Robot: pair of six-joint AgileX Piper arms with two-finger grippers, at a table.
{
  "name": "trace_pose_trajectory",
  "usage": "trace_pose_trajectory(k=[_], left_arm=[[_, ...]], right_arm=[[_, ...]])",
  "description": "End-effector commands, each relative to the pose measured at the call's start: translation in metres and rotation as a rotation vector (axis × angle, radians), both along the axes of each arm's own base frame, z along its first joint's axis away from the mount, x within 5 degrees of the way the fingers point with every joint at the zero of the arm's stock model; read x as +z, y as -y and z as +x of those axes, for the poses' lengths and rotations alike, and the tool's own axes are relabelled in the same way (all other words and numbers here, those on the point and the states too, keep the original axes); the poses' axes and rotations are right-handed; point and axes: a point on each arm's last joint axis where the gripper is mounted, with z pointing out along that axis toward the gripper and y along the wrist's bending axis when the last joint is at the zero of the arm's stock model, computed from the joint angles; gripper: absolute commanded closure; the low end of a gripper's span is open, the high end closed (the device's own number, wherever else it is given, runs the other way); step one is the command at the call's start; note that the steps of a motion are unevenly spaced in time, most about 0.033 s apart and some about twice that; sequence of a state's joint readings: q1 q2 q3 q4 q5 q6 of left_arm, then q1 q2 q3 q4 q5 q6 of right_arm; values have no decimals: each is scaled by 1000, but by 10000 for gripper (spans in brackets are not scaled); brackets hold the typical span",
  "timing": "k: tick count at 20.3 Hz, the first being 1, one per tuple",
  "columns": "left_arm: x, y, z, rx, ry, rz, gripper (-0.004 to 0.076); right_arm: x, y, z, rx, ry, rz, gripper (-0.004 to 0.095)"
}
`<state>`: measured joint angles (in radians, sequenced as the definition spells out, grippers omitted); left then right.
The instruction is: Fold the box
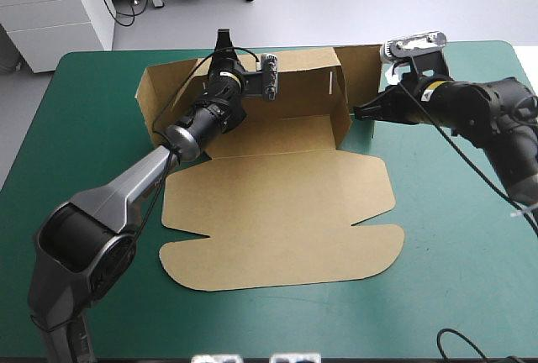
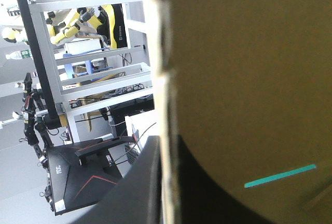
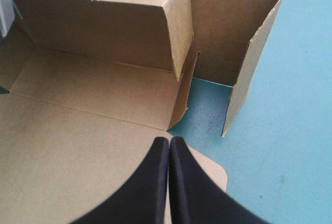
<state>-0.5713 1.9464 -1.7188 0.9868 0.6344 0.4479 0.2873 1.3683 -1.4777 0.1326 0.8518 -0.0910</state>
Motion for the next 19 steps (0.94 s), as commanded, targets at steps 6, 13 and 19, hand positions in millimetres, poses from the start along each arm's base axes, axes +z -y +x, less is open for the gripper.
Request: trace_pose_trajectory(k=[6,13,19], left_arm=[[19,-6,-8,39,15,-26,731],[20,-6,-8,37,16,-27,731],[20,-5,-8,32,19,-29,731]], right_arm=[[62,-10,58,-43,154,75,908],[40,-9,127,-81,-22,75,908],[-6,-17,157,-74,-157,51,908]])
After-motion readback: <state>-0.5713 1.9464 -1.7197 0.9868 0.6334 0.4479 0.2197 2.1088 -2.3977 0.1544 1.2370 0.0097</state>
